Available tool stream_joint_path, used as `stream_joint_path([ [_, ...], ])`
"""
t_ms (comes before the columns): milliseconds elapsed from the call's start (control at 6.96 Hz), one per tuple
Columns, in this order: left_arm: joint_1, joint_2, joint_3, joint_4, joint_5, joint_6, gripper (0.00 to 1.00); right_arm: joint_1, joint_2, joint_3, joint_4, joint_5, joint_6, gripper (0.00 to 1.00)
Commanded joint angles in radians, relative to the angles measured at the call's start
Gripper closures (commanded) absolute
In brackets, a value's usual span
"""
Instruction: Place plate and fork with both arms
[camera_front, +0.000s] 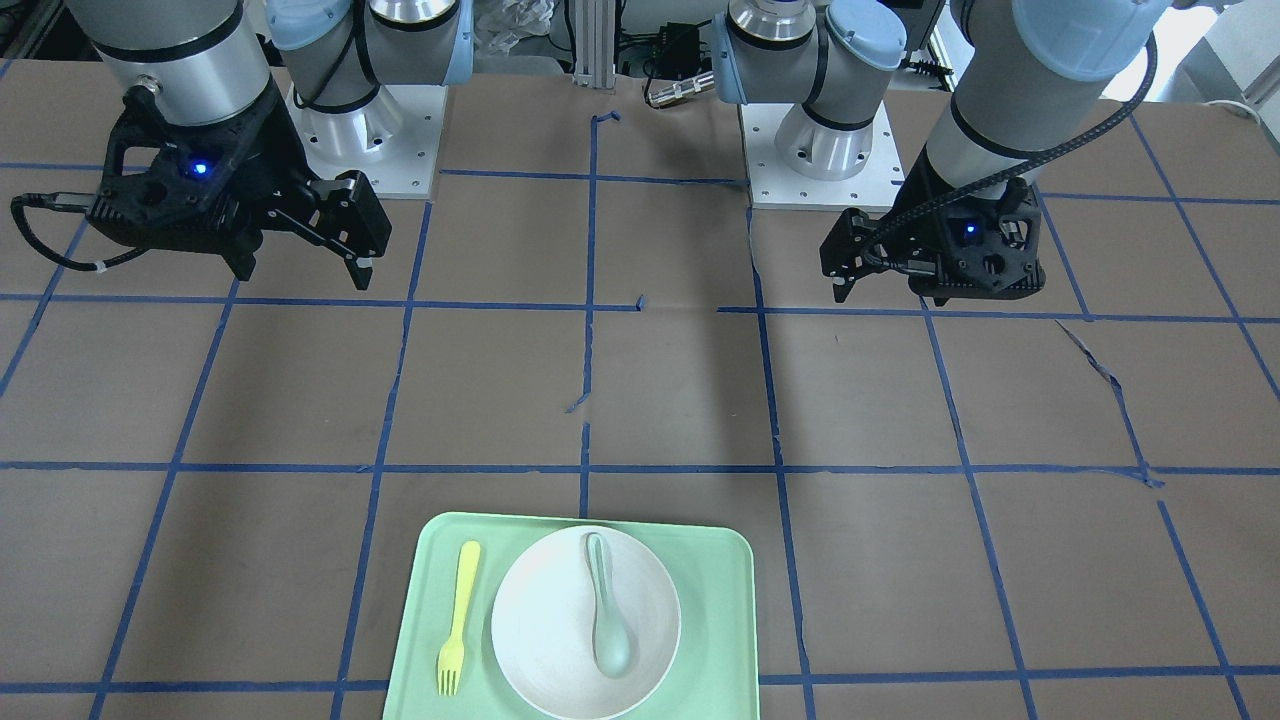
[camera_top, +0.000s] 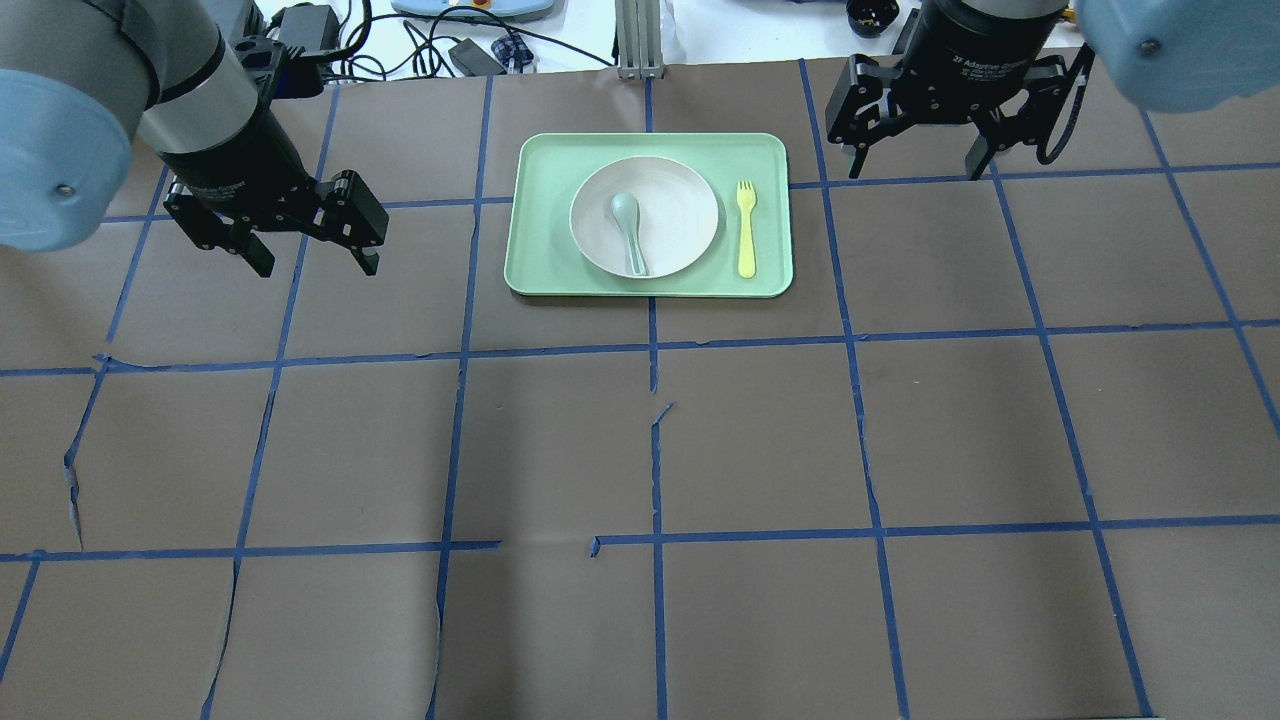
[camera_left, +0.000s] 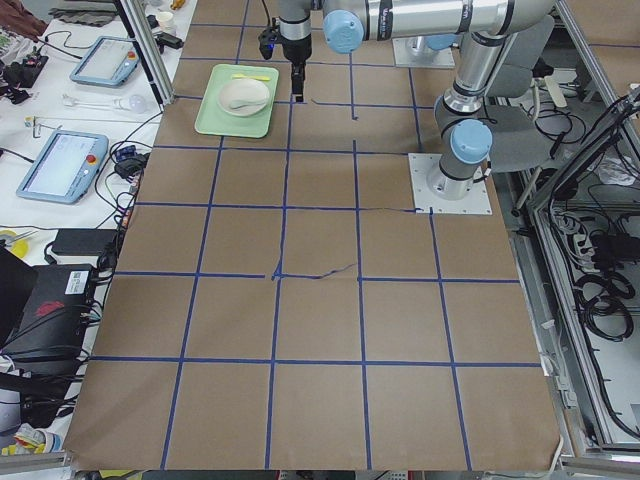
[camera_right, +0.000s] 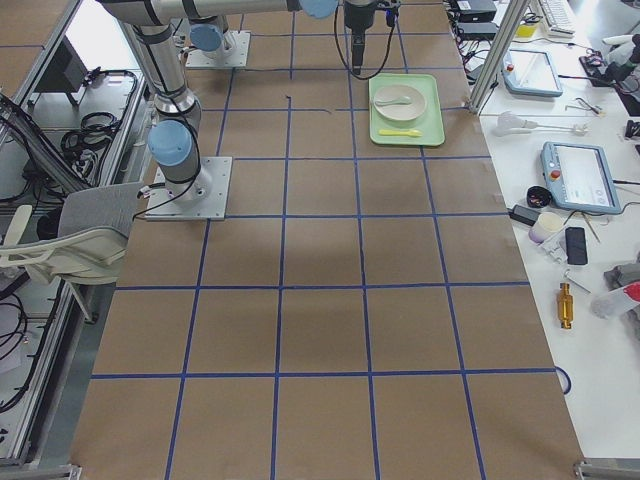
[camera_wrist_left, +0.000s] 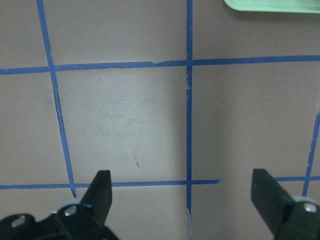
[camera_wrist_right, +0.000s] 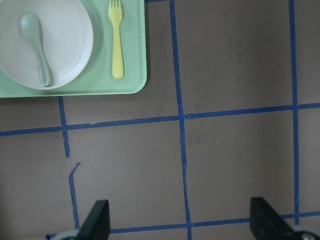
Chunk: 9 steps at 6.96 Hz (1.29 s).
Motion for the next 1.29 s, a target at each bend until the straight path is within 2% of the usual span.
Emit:
stream_joint_path([
  [0, 0.001, 0.005, -0.004, 0.001, 0.001, 0.001, 0.00, -0.001, 0.002, 0.001, -0.004, 0.001, 0.000, 0.00],
  [1150, -0.001, 0.025, 0.007, 0.001, -0.001, 0.000, 0.00, -0.003, -0.002, -0.001, 0.002, -0.001, 0.000, 0.00],
])
